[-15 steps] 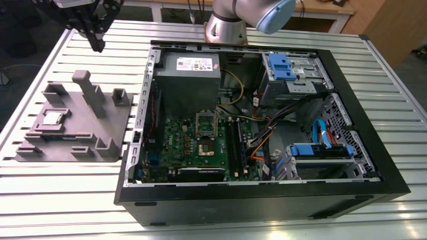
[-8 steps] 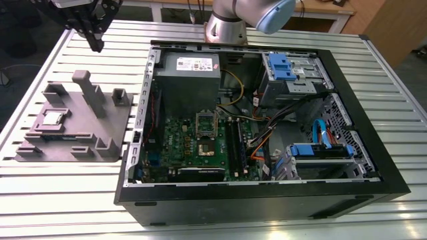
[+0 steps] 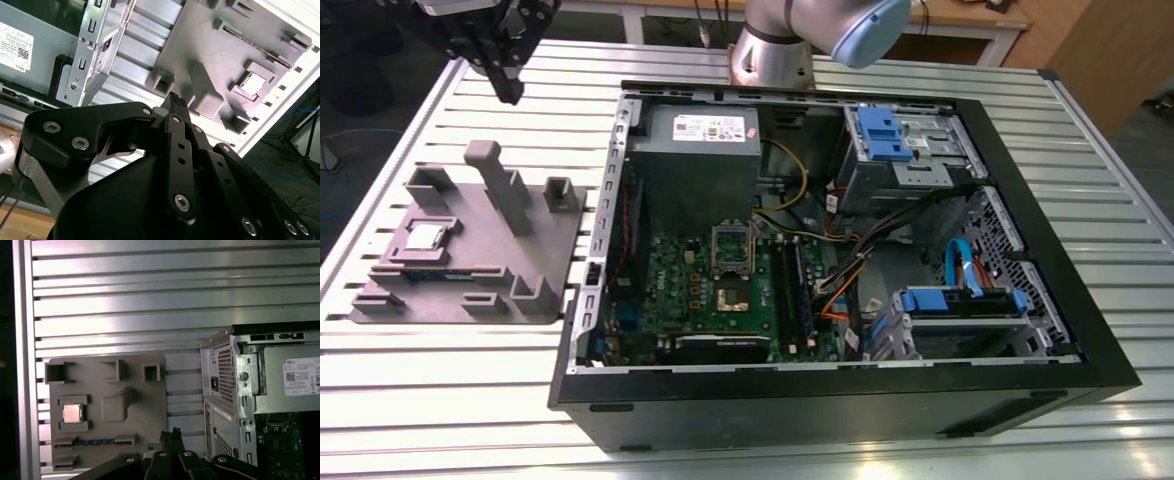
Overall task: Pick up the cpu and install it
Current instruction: 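Reach for the cpu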
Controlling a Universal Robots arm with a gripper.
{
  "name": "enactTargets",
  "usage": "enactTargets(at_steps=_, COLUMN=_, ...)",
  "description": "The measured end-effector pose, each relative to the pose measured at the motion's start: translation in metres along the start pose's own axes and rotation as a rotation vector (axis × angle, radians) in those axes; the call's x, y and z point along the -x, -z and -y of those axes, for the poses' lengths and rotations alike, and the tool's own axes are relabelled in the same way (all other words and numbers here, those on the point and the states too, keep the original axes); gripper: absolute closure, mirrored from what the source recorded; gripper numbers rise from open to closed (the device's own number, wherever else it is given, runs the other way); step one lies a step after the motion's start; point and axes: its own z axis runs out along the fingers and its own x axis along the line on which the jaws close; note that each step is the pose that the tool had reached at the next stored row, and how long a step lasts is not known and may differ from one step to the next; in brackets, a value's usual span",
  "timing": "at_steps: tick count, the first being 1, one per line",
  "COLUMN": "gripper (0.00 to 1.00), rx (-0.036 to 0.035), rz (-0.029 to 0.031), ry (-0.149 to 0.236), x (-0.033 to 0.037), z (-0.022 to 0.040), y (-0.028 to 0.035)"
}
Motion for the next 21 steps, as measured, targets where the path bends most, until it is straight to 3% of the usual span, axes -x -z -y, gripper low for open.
enactTargets(at_steps=21, gripper=0.9, rx=0.0, rz=0.0, ry=0.0, x=-0.0182, z=0.0014, y=-0.0001)
